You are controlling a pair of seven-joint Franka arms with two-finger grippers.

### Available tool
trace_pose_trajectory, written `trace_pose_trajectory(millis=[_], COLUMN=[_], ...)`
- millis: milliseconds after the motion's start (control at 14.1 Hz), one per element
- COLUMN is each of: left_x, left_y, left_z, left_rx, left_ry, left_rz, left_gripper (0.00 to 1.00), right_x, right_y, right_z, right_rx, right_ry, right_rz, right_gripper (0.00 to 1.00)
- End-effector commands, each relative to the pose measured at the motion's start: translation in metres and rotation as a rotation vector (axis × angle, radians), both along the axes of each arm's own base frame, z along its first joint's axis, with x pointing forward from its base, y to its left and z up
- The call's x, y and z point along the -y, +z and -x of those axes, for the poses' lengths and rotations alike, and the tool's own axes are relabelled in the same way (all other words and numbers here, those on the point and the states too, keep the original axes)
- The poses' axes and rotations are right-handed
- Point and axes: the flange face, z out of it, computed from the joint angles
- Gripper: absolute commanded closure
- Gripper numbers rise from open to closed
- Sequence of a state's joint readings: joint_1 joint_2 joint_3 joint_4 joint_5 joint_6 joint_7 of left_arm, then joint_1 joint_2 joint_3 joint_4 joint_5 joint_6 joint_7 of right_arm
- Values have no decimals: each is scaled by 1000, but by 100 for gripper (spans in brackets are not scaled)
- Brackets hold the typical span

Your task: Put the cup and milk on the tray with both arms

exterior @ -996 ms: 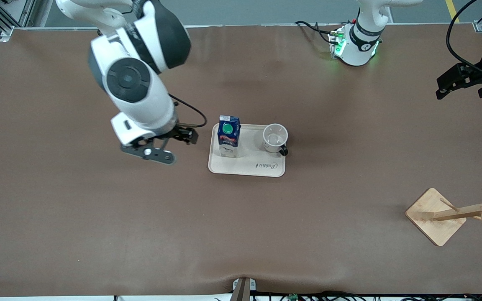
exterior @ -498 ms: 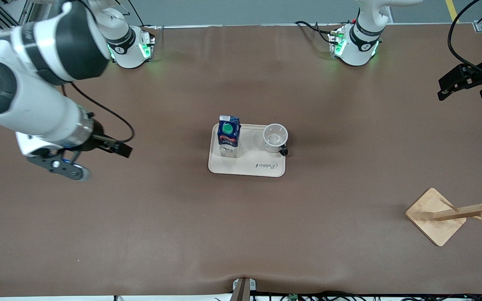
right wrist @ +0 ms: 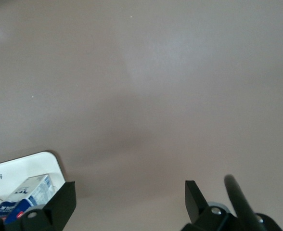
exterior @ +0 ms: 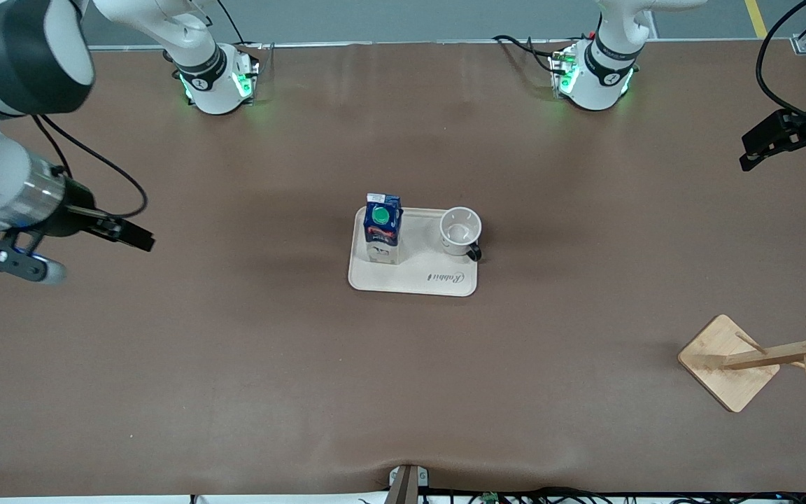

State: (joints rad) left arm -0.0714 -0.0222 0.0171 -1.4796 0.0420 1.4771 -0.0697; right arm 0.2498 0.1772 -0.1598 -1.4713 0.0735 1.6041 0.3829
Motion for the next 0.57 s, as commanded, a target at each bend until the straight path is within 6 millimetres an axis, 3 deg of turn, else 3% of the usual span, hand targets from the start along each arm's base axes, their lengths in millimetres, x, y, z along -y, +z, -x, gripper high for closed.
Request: trace_pose_trajectory(millis=[0, 142, 213, 356, 498], left_x=[-11, -15, -17, -19, -19], left_y=[2, 4, 4, 4, 4], left_z=[2, 1, 1, 1, 0], left_rx=[20, 27, 27, 28, 34], left_ry=[26, 34, 38, 43, 43], left_rz=[17, 31, 37, 37, 37], left_gripper=[0, 0, 0, 0, 0], right_x=[52, 106, 120, 125, 117], right_y=[-4, -2, 1, 25, 47], right_z=[37, 37, 37, 35, 38], right_rx=[34, 44, 53, 72, 62], right_ry=[191, 288, 320, 327, 354], right_rz=[-18, -22, -20, -8, 36], right_gripper=[0, 0, 0, 0, 0])
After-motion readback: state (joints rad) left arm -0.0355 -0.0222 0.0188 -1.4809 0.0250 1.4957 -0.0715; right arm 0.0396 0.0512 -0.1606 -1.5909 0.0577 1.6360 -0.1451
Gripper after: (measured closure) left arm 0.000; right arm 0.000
